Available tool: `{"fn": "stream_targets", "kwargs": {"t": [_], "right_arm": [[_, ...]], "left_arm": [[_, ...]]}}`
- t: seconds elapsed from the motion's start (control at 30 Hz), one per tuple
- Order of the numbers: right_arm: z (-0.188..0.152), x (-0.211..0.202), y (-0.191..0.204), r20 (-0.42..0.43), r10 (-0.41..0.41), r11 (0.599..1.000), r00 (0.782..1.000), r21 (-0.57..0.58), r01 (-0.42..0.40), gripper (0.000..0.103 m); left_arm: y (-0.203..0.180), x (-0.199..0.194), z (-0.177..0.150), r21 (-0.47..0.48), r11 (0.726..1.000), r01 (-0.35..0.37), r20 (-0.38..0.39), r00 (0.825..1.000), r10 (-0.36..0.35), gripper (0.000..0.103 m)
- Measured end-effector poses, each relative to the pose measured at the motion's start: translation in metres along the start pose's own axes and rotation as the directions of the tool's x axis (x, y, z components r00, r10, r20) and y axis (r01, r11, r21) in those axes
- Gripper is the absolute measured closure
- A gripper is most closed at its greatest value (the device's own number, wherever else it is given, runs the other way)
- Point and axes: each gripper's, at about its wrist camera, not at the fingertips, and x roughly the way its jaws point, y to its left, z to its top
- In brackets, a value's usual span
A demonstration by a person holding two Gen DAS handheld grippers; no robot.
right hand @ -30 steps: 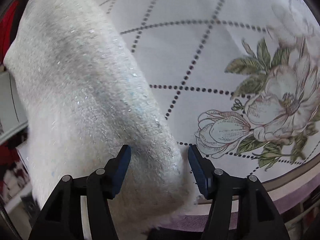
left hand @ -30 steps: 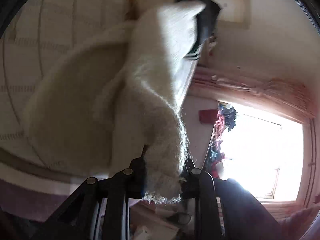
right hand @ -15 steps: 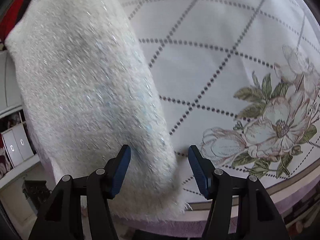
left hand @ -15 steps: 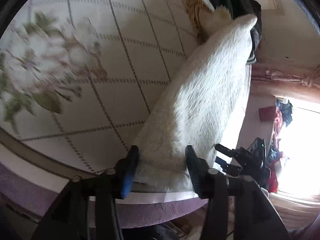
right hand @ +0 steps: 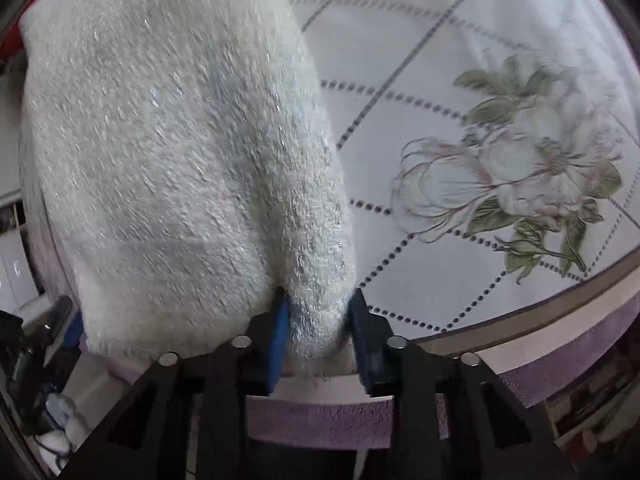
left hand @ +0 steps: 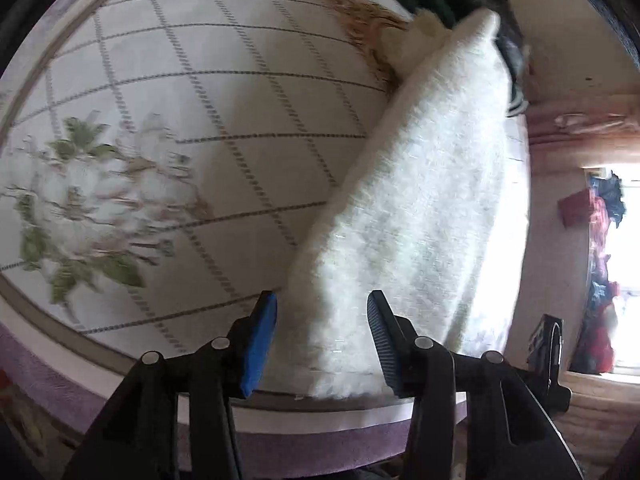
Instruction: Fold large clothes
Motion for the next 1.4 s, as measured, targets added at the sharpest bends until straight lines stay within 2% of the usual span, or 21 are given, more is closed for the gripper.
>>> {"fn": "stream_targets", "kwargs": {"t": [0.03, 0.1, 0.17, 0.23, 0.3, 0.37, 0.43, 0.53, 0.67, 0.7, 0.73, 0.77, 0.8, 0.83, 1.0, 1.03, 1.07, 1.1, 1.23, 1.3, 1.4], "right_arm": [[-0.003, -0.003, -0.004, 0.018, 0.031, 0.999, 0.999, 0.044, -0.032, 0.079], [-0.006, -0.005, -0.012, 0.04, 0.088, 0.988, 0.995, 0.122, -0.092, 0.08], [-0.007, -0.005, -0.017, 0.041, 0.145, 0.973, 0.989, 0.176, -0.15, 0.08], [-0.006, -0.007, -0.031, 0.032, 0.186, 0.961, 0.982, 0.202, -0.188, 0.08], [-0.001, -0.016, -0.047, 0.031, 0.188, 0.961, 0.982, 0.201, -0.19, 0.08], [0.009, -0.046, -0.074, 0.06, 0.158, 0.97, 0.986, 0.18, -0.166, 0.081], [0.008, -0.061, -0.068, 0.105, 0.113, 0.979, 0.988, 0.155, -0.128, 0.082], [0.008, -0.064, -0.03, 0.096, -0.019, 0.999, 0.995, 0.043, 0.014, 0.081], [0.018, -0.053, -0.006, 0.025, 0.007, 0.999, 1.0, 0.041, -0.008, 0.069], [0.025, -0.057, -0.008, 0.025, 0.024, 0.998, 0.999, 0.054, -0.025, 0.059], [0.029, -0.062, -0.012, 0.034, 0.047, 0.997, 0.998, 0.065, -0.049, 0.053], [0.033, -0.066, -0.01, 0.05, 0.072, 0.995, 0.996, 0.064, -0.075, 0.039], [0.04, -0.069, -0.017, 0.055, 0.082, 0.995, 0.995, 0.055, -0.085, 0.031], [0.047, -0.067, -0.015, 0.057, 0.089, 0.995, 0.994, 0.044, -0.092, 0.031], [0.091, -0.037, -0.028, -0.005, 0.232, 0.969, 0.973, 0.095, -0.23, 0.027], [0.093, -0.039, -0.023, -0.001, 0.265, 0.96, 0.964, 0.09, -0.263, 0.029], [0.093, -0.042, -0.018, 0.002, 0.283, 0.957, 0.959, 0.072, -0.282, 0.041], [0.097, -0.051, -0.028, 0.002, 0.288, 0.956, 0.958, 0.058, -0.288, 0.075], [0.087, -0.064, -0.03, -0.056, 0.354, 0.934, 0.933, 0.076, -0.35, 0.081], [0.083, -0.072, -0.025, -0.112, 0.3, 0.954, 0.947, 0.064, -0.294, 0.081], [0.091, -0.087, -0.009, -0.185, 0.039, 0.999, 0.982, -0.013, -0.042, 0.064]], "left_arm": [[-0.004, 0.006, -0.002, -0.016, 0.999, 0.045, -0.013, 0.999, -0.045, 0.093], [-0.013, 0.017, -0.003, -0.056, 0.983, 0.175, -0.024, 0.984, -0.177, 0.093], [-0.023, 0.022, -0.01, -0.129, 0.928, 0.349, -0.023, 0.935, -0.354, 0.093], [-0.032, 0.029, -0.013, -0.182, 0.89, 0.419, -0.035, 0.902, -0.431, 0.093], [-0.033, 0.037, -0.015, -0.174, 0.912, 0.37, -0.046, 0.923, -0.383, 0.093], [-0.021, 0.047, -0.013, -0.13, 0.968, 0.216, -0.045, 0.974, -0.223, 0.093], [-0.001, 0.051, -0.012, -0.123, 0.987, 0.107, -0.047, 0.992, -0.114, 0.093], [0.009, 0.052, -0.004, -0.137, 0.984, 0.112, -0.057, 0.991, -0.12, 0.093], [-0.002, 0.044, 0.012, -0.086, 0.982, 0.167, -0.094, 0.98, -0.175, 0.089], [-0.005, 0.041, 0.015, -0.075, 0.981, 0.176, -0.088, 0.979, -0.183, 0.089], [0.002, 0.033, 0.018, -0.07, 0.979, 0.19, -0.077, 0.978, -0.196, 0.082], [0.002, 0.032, 0.016, -0.066, 0.978, 0.199, -0.069, 0.977, -0.204, 0.063], [0.001, 0.037, 0.023, -0.07, 0.976, 0.204, -0.054, 0.977, -0.208, 0.053], [0.005, 0.04, 0.02, -0.074, 0.974, 0.212, -0.046, 0.975, -0.216, 0.045], [-0.016, 0.103, 0.044, -0.033, 0.978, 0.207, -0.111, 0.971, -0.21, 0.045], [-0.016, 0.104, 0.042, -0.022, 0.981, 0.195, -0.105, 0.975, -0.196, 0.051], [-0.021, 0.105, 0.041, 0.0, 0.983, 0.184, -0.079, 0.98, -0.183, 0.074], [-0.022, 0.098, 0.034, 0.024, 0.985, 0.168, -0.067, 0.984, -0.166, 0.083], [-0.026, 0.079, 0.011, 0.054, 0.989, 0.136, -0.064, 0.989, -0.133, 0.091], [-0.022, 0.075, -0.005, 0.039, 0.992, 0.123, -0.106, 0.987, -0.118, 0.091], [-0.005, 0.065, -0.027, -0.011, 0.995, 0.097, -0.184, 0.978, -0.098, 0.085]]}}
